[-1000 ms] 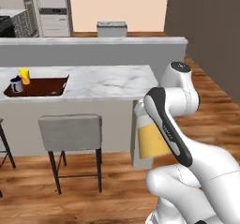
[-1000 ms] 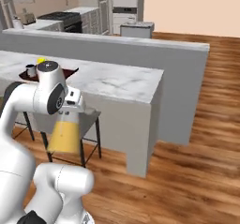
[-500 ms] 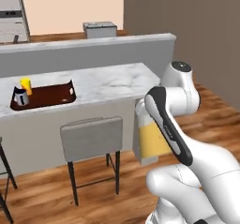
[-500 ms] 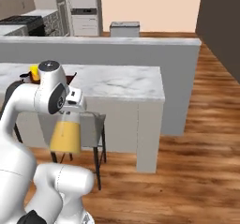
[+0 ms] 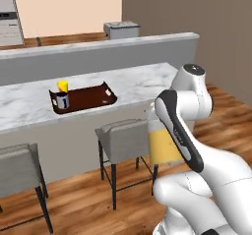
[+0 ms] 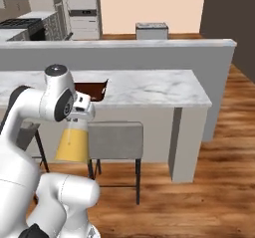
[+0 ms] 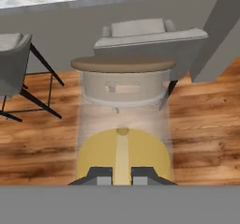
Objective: There is a tray on the dining counter. Grab the cup, mug, and pitcher and place them on the tray. The pitcher may be placed next to the tray if it cannot fit the tray.
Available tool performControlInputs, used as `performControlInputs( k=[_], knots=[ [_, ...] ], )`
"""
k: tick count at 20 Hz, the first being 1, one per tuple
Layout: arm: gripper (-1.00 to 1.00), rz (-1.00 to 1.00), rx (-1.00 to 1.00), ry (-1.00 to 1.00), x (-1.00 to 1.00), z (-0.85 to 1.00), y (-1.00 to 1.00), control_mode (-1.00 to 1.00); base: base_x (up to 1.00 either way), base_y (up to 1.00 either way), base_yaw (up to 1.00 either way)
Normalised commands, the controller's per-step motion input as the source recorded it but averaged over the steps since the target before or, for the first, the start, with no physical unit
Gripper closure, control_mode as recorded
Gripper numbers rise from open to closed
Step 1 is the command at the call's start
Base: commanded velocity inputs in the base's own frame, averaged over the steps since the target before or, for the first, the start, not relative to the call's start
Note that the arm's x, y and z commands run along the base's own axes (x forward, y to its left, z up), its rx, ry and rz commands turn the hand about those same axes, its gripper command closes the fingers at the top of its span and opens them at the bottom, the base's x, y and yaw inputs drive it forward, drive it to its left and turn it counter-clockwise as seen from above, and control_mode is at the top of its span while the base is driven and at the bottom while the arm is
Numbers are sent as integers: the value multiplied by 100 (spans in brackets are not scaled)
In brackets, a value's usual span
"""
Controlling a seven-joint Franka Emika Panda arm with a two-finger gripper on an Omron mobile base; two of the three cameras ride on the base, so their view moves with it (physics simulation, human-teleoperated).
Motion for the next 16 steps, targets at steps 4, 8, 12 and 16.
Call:
performControlInputs(
  k=[4,8,12,16],
  knots=[
    [100,0,0,0,0,0,0,100,58,68,16],
    [100,0,0,0,0,0,0,100,67,18,17],
    [100,0,0,0,0,0,0,100,64,0,14],
    [100,0,0,0,0,0,0,100,57,0,6]
  ],
)
